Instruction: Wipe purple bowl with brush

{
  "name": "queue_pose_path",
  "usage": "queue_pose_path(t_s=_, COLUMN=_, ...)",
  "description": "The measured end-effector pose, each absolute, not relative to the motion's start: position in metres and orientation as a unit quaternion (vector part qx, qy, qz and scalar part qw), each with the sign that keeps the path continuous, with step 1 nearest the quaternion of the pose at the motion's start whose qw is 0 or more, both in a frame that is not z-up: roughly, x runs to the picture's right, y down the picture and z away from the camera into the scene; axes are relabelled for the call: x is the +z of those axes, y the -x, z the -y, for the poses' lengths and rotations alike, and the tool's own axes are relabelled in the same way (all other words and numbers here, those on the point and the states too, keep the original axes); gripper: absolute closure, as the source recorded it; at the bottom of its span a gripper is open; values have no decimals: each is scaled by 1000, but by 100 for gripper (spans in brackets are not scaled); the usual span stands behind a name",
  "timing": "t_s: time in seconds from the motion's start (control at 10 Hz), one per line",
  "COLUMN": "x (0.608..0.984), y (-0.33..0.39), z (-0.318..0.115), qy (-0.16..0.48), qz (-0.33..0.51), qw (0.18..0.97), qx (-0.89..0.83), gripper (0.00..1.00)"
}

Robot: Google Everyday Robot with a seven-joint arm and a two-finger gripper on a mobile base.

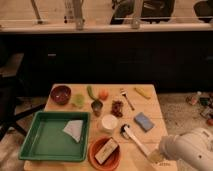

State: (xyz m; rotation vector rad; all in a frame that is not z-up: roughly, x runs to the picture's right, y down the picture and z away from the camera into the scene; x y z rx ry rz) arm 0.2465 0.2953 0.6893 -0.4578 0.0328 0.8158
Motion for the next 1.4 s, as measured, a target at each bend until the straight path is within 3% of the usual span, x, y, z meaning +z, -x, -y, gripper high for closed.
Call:
queue_pose_path(t_s=0.5, x=704, y=-232, z=-310, qy=215, qz=-21, qw=886, qx=411, gripper=20)
queue_pose_path(t_s=1.4, x=737, y=-203, z=-315, qy=239, qz=108, qw=843, qx=469, gripper=20)
